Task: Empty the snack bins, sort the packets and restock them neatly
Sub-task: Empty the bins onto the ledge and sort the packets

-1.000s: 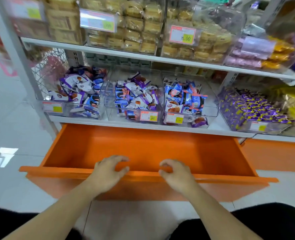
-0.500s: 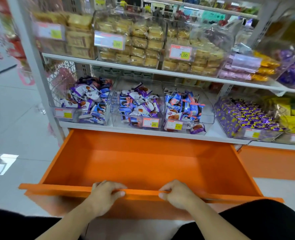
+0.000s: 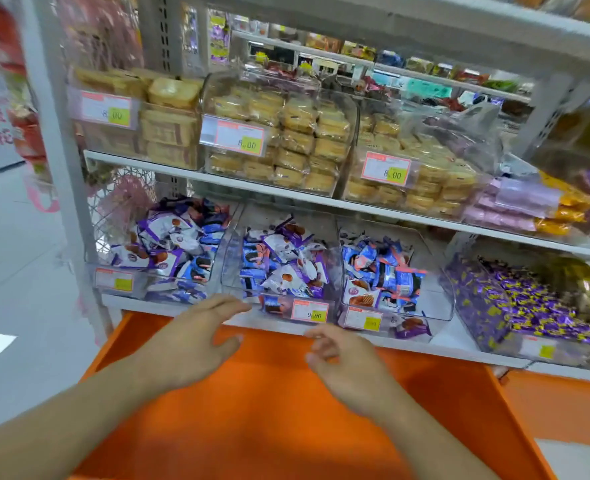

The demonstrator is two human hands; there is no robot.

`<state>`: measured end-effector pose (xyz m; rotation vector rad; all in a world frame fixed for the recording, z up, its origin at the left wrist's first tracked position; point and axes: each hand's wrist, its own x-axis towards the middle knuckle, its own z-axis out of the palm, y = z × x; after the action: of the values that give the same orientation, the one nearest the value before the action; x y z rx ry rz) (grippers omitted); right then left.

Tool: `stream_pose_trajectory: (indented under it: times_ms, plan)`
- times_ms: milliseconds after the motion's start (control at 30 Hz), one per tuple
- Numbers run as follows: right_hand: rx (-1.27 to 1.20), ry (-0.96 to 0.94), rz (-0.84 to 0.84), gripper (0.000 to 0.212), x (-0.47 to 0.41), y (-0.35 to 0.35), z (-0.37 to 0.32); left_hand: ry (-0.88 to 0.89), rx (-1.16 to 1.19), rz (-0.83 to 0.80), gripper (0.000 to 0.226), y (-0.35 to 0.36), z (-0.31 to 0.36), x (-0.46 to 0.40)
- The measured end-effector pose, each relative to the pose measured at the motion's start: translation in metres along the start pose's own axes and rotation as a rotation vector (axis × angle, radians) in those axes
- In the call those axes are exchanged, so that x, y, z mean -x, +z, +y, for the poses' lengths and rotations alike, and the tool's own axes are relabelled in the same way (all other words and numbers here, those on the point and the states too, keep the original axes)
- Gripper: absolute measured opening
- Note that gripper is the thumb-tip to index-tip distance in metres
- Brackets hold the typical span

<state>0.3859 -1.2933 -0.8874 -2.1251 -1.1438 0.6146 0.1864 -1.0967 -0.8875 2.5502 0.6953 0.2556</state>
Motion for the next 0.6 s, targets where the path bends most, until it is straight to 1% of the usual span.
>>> stream_pose_trajectory:
  times_ms: [100,200,233,333,400,433,500,533,600]
  plan:
    - [0.053,-0.099,0.115,0.038,-0.063,-0.023,-0.032,0.001,-0.066,0.029,0.068,-0.009,-0.024,-0.033]
    - [0.209,-0.167,0.125,0.061,-0.134,-0.03,-0.045,-0.021,-0.172,0.042,0.072,-0.005,-0.045,-0.059]
    - [0.253,-0.155,0.101,0.071,-0.159,-0.029,-0.045,-0.026,-0.201,0.047,0.073,-0.003,-0.051,-0.064]
    - [0.344,-0.027,0.041,0.101,-0.235,-0.021,-0.036,-0.024,-0.209,0.083,0.071,0.0,-0.057,-0.072]
    - [0.464,-0.001,0.028,0.118,-0.28,-0.014,-0.028,-0.032,-0.21,0.093,0.069,0.0,-0.055,-0.072]
    - [0.505,-0.002,0.004,0.122,-0.3,-0.01,-0.026,-0.037,-0.221,0.097,0.069,0.0,-0.054,-0.071]
    - [0.529,0.002,-0.057,0.123,-0.329,-0.002,-0.028,-0.049,-0.227,0.095,0.07,-0.001,-0.053,-0.071]
    - [0.535,0.001,-0.067,0.122,-0.34,0.001,-0.031,-0.052,-0.218,0.097,0.07,-0.002,-0.053,-0.071]
    - [0.58,-0.025,-0.031,0.115,-0.357,0.01,-0.033,-0.051,-0.208,0.096,0.07,-0.004,-0.053,-0.071]
